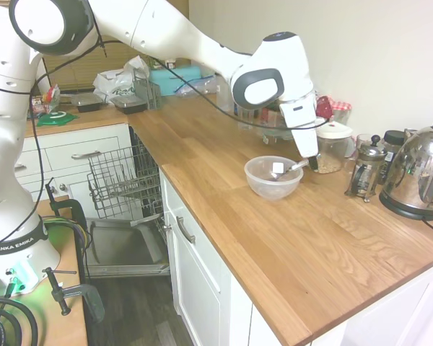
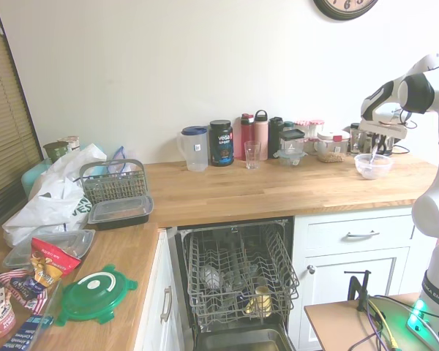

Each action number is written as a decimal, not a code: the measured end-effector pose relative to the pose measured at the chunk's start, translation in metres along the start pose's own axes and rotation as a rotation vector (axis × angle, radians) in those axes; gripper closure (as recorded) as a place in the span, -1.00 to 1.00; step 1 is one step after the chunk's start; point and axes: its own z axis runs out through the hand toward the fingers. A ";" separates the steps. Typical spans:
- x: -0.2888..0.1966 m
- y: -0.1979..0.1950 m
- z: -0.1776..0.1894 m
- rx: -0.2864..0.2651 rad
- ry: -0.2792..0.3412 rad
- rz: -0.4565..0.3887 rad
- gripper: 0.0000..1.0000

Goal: Put the fork in the dishwasher

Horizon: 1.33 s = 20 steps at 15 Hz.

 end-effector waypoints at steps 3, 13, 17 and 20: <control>0.001 0.009 -0.052 0.064 0.007 0.000 1.00; -0.208 0.086 -0.189 0.115 0.057 -0.299 1.00; -0.385 0.182 -0.166 0.055 0.137 -0.461 1.00; -0.468 0.234 -0.171 0.050 0.187 -0.530 1.00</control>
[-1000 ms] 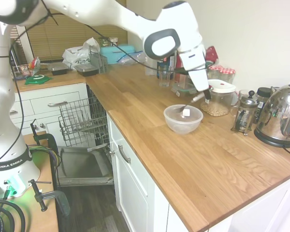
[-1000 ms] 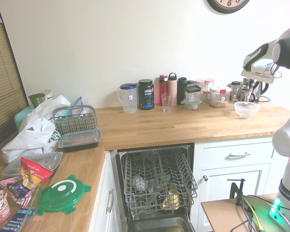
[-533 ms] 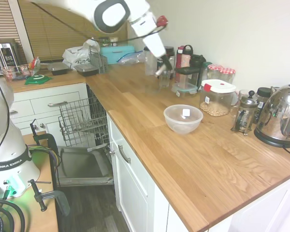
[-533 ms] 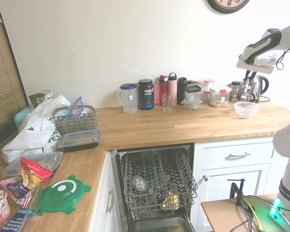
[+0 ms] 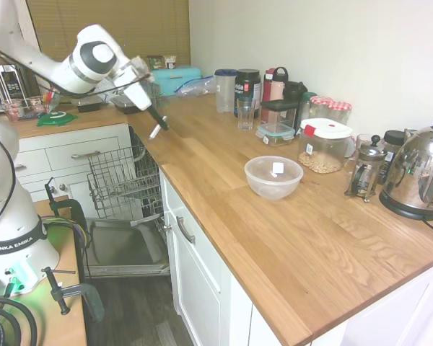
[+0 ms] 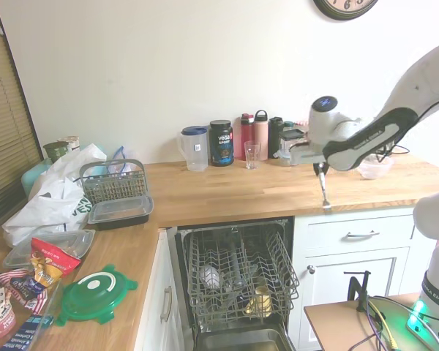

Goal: Put the fork in the dishwasher

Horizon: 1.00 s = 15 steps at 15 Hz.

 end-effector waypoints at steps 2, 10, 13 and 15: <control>-0.031 0.000 -0.005 -0.019 0.011 -0.028 1.00; -0.174 -0.020 0.022 -0.117 -0.044 -0.136 1.00; -0.194 -0.046 0.029 -0.147 -0.127 -0.121 1.00; -0.214 -0.049 0.053 -0.170 -0.149 -0.122 1.00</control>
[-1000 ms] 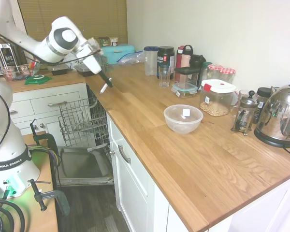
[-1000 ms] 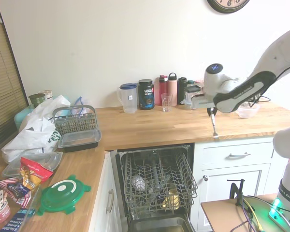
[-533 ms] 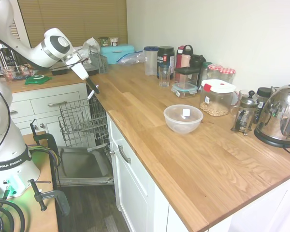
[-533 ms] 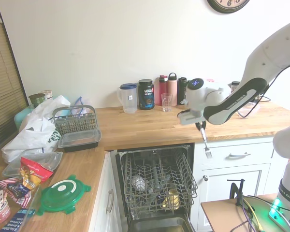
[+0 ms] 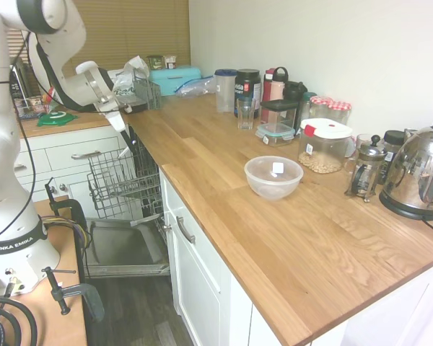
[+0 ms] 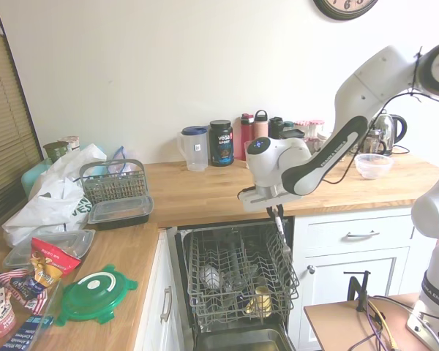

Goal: Put the fork in the dishwasher

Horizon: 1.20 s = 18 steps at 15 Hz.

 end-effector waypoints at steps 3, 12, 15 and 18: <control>-0.032 -0.020 0.064 -0.051 -0.009 -0.002 1.00; -0.079 -0.062 0.099 -0.035 -0.070 0.021 -1.00; -0.078 -0.061 0.099 -0.029 -0.064 0.018 -1.00; -0.077 -0.063 0.091 -0.010 -0.066 0.012 -1.00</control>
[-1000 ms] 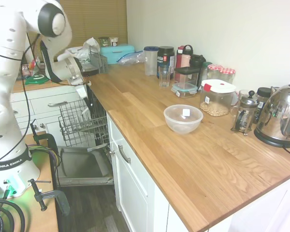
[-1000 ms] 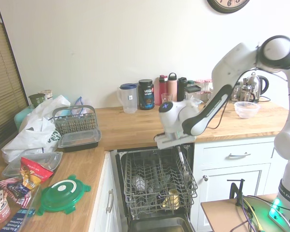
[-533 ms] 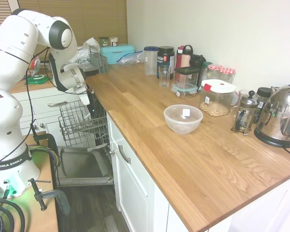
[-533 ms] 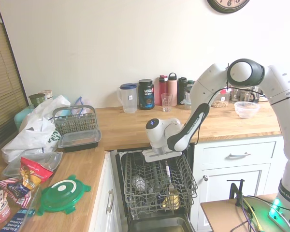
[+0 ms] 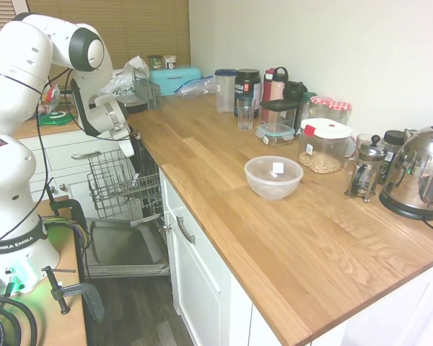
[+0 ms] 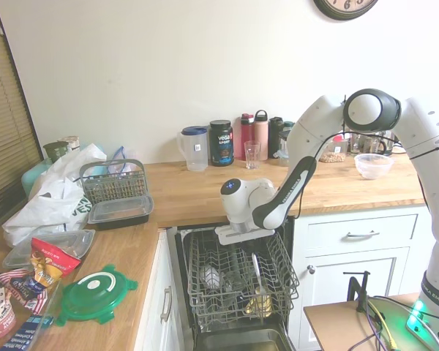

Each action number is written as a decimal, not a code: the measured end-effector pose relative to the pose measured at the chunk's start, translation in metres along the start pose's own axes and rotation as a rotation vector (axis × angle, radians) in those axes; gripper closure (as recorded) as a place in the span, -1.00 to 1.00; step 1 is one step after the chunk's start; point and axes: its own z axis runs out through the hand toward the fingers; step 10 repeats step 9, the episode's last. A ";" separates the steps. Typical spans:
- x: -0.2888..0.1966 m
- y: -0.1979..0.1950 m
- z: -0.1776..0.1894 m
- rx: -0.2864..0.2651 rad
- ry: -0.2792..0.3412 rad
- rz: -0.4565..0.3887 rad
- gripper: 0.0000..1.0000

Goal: Put the fork in the dishwasher

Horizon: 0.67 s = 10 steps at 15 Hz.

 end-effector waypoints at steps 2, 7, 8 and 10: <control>0.004 -0.004 -0.028 0.054 0.000 0.000 -1.00; 0.014 0.022 -0.165 0.298 -0.022 0.007 -1.00; 0.025 0.028 -0.185 0.346 -0.035 0.022 -1.00; 0.040 0.033 -0.199 0.388 -0.051 0.047 -1.00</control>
